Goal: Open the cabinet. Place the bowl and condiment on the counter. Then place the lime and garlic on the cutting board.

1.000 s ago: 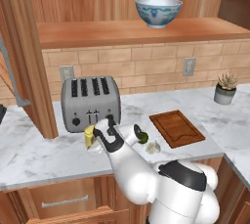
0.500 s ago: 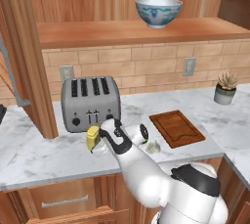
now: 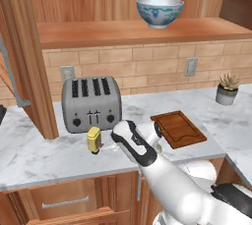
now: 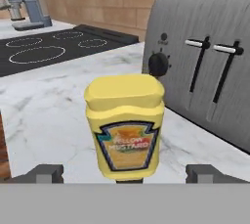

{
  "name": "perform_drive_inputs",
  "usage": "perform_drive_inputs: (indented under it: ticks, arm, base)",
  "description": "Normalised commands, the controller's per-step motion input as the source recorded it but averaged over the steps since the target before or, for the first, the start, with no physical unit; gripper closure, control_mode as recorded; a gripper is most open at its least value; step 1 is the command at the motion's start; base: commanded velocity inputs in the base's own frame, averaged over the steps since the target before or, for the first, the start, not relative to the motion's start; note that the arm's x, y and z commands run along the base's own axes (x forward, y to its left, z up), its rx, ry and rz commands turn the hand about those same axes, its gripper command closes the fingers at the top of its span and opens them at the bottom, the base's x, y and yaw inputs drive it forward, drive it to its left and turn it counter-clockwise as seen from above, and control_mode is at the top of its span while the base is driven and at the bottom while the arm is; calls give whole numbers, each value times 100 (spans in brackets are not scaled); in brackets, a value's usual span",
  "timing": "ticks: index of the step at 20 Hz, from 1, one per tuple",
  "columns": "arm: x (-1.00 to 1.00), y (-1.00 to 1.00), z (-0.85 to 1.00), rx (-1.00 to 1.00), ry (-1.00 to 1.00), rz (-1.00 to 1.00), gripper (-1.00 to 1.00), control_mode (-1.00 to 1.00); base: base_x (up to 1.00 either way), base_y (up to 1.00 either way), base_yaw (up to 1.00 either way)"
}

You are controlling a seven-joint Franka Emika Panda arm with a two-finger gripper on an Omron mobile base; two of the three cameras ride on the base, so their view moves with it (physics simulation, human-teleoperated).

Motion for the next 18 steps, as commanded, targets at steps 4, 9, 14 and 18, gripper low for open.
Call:
perform_drive_inputs:
  ticks: [4, 9, 14, 18]
  arm:
    - [-26, -15, 90, -5, 12, -4, -100, -100]
    - [-31, -20, 97, -12, 21, -15, -100, -100]
    - [-22, -7, 94, -17, 18, -21, -100, -100]
    - [-9, 0, 73, -25, 4, -24, -100, -100]
  base:
    - [0, 0, 0]
    - [0, 0, 0]
    - [0, 0, 0]
    - [0, 0, 0]
